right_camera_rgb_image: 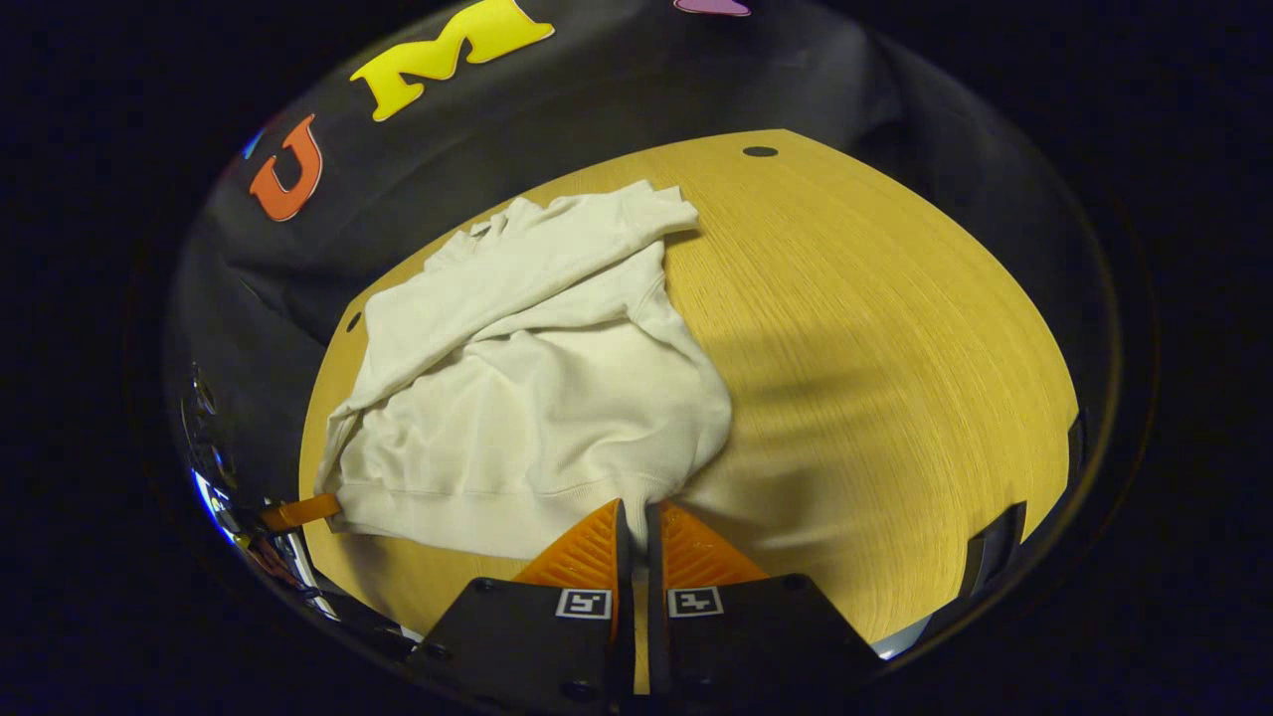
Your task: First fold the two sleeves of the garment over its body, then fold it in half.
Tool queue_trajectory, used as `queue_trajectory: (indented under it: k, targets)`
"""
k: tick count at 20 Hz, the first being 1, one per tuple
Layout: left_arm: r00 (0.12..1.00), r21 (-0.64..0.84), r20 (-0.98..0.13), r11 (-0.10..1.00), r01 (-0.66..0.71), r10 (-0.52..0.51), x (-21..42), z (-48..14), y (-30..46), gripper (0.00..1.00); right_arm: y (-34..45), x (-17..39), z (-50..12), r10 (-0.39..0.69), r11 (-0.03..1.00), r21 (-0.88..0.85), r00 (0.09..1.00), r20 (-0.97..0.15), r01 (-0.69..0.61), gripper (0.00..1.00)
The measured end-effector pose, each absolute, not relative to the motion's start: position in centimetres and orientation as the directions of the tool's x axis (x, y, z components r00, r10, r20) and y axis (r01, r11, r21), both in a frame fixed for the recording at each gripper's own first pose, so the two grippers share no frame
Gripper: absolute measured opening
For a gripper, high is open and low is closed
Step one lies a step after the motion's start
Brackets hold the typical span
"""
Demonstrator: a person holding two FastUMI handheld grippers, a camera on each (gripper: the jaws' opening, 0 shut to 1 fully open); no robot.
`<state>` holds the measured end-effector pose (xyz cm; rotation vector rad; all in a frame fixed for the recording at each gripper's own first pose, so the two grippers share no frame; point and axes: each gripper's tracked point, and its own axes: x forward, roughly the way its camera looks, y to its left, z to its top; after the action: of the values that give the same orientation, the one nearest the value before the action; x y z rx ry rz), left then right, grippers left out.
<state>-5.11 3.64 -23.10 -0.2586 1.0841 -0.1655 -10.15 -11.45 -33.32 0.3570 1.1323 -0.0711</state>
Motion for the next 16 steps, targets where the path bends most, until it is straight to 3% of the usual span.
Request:
queue_trajectory:
  k: [7, 16]
  targets:
    - [0.568, -0.254, -0.775, 0.96, 0.121, -0.277, -2.1, -16.4, 2.2, 0.04, -12.1, -5.3, -27.2, 0.163, 0.916, 0.336, 0.563, -0.811, 0.219, 0.06]
    - [0.694, -0.256, -0.657, 0.953, 0.161, -0.293, 8.2, -11.9, 1.6, 0.04, -12.5, 7.1, -20.1, 0.171, 0.936, 0.336, 0.701, -0.693, 0.103, 0.06]
